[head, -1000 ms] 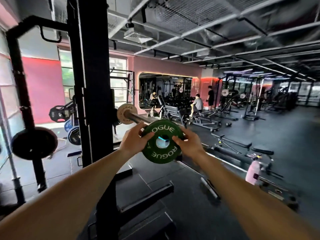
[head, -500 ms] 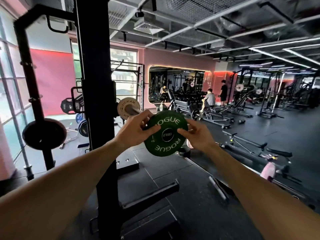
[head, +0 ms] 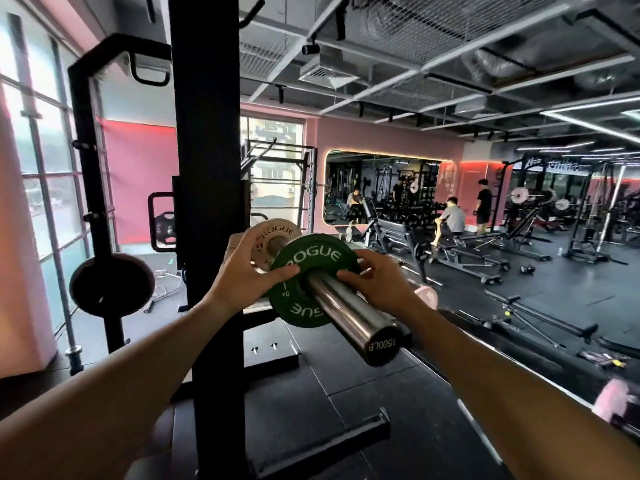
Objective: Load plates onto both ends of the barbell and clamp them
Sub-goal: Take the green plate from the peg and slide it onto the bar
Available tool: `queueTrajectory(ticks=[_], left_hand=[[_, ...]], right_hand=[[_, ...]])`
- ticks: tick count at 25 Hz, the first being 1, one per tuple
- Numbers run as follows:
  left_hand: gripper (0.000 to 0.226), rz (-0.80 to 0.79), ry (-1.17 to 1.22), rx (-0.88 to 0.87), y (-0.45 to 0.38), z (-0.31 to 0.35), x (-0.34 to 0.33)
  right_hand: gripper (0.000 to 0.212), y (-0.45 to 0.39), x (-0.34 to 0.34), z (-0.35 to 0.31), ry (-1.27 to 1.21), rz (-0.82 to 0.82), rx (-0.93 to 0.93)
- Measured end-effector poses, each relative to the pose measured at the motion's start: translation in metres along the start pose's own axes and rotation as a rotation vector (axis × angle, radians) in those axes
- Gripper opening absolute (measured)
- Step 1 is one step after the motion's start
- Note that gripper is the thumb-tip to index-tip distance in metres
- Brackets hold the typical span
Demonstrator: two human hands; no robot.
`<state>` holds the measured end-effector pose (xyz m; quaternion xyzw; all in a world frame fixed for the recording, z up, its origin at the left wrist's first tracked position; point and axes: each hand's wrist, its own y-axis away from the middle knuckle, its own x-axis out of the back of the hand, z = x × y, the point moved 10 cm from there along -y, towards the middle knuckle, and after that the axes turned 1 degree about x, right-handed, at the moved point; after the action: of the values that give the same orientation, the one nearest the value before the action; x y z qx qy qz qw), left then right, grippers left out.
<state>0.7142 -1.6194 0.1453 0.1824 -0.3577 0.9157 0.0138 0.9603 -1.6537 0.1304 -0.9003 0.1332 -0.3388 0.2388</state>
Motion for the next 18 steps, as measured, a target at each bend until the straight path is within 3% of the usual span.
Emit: queueTrajectory(ticks=[3,7,9,13,16,18], left_hand=[[0.098,0.019,-0.012,0.108,-0.041,-0.046,0.001],[0.094,0.04,0.019,0.198,-0.093,-0.106,0.002],[0.079,0.054,0.075,0.241,-0.113,-0.131,-0.002],[0.022,0.073,0.082,0.196,-0.133,-0.147,-0.009],[0.016,0.065,0.065,0.153,-0.137,-0.148,-0.007],[0.018,0.066,0.009,0.141,-0.136,-0.144,-0.007]], right_hand=[[0.051,-0.057,-0.036,0.021,-0.025,-0.087,0.037],[0.068,-0.121,-0.082,0.033,-0.043,-0.169,0.131],[0.068,-0.151,-0.103,0.042,-0.025,-0.181,0.146],[0.058,-0.192,-0.122,0.058,-0.052,-0.184,0.123],[0.041,-0.199,-0.124,0.063,-0.008,-0.2,0.134],[0.043,-0.197,-0.122,0.057,0.097,-0.214,0.151]])
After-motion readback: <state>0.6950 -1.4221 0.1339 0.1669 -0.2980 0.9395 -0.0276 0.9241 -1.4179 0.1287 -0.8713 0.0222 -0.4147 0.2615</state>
